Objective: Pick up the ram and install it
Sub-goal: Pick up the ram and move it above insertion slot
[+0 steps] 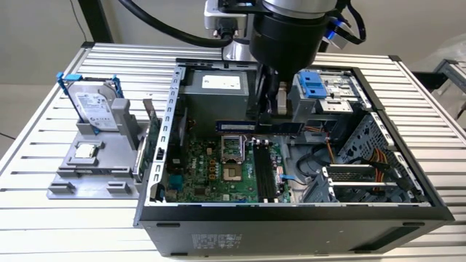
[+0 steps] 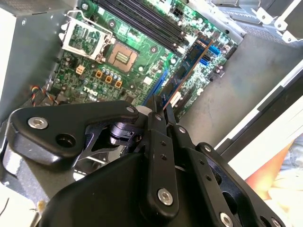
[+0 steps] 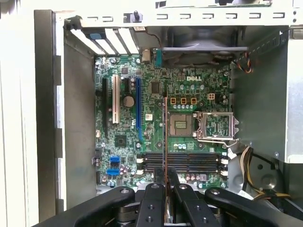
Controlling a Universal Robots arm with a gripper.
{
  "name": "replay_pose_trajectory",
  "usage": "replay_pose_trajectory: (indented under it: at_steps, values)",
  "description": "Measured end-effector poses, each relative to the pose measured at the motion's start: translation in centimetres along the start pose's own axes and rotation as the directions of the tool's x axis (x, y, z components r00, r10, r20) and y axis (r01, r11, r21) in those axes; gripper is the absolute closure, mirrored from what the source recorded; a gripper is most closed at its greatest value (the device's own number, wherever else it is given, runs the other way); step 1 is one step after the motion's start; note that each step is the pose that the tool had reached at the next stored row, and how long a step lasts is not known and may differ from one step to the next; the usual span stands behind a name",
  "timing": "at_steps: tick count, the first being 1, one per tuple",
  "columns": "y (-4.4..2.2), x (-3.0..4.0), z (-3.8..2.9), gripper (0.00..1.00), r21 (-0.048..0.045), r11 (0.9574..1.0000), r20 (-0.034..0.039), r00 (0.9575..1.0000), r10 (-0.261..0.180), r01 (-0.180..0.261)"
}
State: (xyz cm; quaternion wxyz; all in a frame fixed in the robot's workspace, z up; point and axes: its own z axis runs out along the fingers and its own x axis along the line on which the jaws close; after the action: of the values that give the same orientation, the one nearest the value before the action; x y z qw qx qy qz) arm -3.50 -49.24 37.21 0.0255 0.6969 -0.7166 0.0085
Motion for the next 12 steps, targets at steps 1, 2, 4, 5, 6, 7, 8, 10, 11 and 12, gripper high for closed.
replay_pose_trajectory:
  at_steps: [1,2,4,5,6,7,8,10,11,12]
  values:
    - [-0.14,0.00,0.00,1.00,-0.0001,1.0000,0.0001,1.0000,0.002,-0.002]
    - [-0.28,-0.01,-0.01,1.00,-0.0002,1.0000,0.0001,1.0000,0.005,-0.005]
    - [-0.49,-0.01,-0.01,1.00,-0.0005,0.9999,0.0003,0.9999,0.011,-0.011]
    - [-0.60,-0.02,-0.01,1.00,-0.0007,0.9999,0.0003,0.9999,0.014,-0.014]
    - [-0.72,-0.02,-0.02,1.00,-0.0008,0.9998,0.0004,0.9998,0.018,-0.018]
    - [-0.83,-0.03,-0.02,1.00,-0.0010,0.9998,0.0005,0.9998,0.021,-0.021]
    - [-0.94,-0.03,-0.02,1.00,-0.0012,0.9997,0.0005,0.9997,0.024,-0.024]
    - [-1.13,-0.05,-0.03,1.00,-0.0014,0.9996,0.0007,0.9996,0.030,-0.030]
    - [-1.23,-0.05,-0.03,1.00,-0.0015,0.9995,0.0008,0.9995,0.032,-0.032]
    - [-1.32,-0.06,-0.03,1.00,-0.0016,0.9994,0.0008,0.9994,0.035,-0.035]
